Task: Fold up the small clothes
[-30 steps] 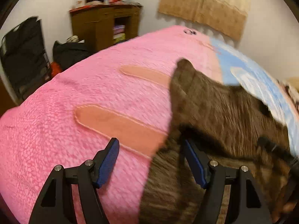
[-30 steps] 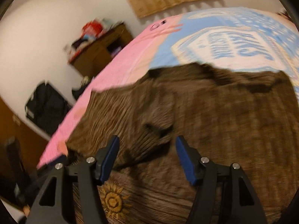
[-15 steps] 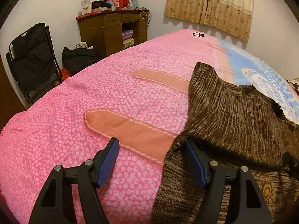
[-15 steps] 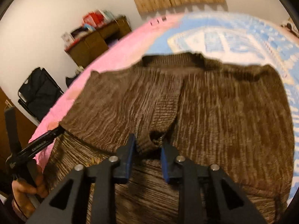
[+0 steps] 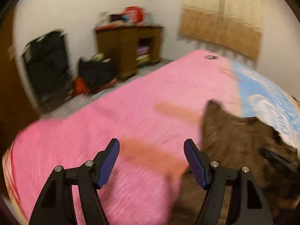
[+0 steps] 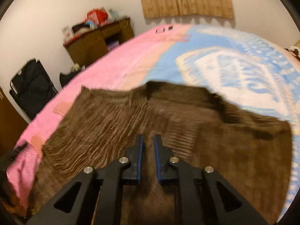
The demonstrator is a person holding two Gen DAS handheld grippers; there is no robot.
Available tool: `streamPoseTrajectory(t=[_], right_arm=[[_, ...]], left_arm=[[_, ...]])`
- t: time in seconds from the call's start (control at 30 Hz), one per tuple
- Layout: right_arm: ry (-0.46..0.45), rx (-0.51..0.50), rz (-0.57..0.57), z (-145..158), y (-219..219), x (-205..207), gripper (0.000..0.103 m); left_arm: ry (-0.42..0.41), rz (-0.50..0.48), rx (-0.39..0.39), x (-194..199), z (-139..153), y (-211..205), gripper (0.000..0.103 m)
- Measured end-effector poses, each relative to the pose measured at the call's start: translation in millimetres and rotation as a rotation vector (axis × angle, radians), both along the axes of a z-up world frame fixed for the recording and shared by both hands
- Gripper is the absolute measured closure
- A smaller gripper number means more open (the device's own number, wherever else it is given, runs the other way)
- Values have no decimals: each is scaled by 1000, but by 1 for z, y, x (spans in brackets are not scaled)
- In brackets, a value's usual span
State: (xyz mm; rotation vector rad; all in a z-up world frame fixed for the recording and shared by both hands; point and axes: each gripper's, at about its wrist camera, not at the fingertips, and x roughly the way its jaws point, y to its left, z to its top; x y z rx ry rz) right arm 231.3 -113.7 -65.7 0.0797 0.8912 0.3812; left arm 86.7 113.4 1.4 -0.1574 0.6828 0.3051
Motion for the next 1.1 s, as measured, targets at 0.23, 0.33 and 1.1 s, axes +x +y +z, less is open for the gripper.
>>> streamPoseTrajectory(t=[0.23,0.33,1.1], right_arm=[[-48,34,-25,5,-1,-3,85],[-110,120,-111,19,-26,-20,85],[-107,86,-195,31,-40,-74,50]], left_arm=[[-6,-235,-24,74,5,-72,31],[85,-201,45,107,-24,-78,31],[120,-155,119,19,-16,-55,23]])
